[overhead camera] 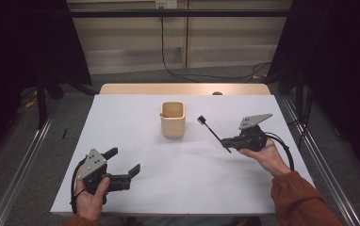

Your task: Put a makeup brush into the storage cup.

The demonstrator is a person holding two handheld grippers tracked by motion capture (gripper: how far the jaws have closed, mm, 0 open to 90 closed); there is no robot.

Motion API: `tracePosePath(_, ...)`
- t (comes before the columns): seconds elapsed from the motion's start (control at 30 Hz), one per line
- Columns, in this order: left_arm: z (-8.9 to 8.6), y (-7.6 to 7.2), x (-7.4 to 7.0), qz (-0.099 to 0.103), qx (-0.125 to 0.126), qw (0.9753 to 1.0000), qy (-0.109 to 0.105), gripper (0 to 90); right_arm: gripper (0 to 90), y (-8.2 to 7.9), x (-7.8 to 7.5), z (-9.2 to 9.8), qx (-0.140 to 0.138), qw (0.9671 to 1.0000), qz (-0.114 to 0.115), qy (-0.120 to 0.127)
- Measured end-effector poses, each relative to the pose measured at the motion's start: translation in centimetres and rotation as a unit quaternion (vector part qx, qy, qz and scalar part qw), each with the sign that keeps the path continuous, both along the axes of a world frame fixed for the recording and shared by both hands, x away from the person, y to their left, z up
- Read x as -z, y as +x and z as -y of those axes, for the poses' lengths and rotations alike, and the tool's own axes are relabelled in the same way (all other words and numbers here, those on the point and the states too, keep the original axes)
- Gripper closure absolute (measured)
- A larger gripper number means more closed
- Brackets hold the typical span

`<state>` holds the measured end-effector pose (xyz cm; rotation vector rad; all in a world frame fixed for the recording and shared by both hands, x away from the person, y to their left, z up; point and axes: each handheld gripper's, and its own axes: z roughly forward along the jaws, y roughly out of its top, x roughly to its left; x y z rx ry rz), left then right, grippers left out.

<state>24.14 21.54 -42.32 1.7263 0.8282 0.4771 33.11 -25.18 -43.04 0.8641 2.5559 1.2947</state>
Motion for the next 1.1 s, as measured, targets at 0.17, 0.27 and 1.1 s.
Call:
tracePosePath(0.17, 0.0, -0.1, 0.0, 0.0, -0.002, 1.0, 0.0, 2.2, 85.8, -0.5, 0.2, 0.0, -0.009, 0.9996, 0.012, 0.024)
tracePosePath(0.27, -0.1, -0.2, -0.1, 0.001, -0.003, 1.0, -0.002, 2.2, 85.9, -0.9, 0.3, -0.2, -0.012, 0.9992, 0.022, 0.031)
tracePosePath(1.1, 0.4, -0.3, -0.1, 0.002, -0.009, 0.9998, -0.016, 2.2, 85.9, -2.8, -1.1, -0.8, -0.012, 0.9921, 0.053, 0.113)
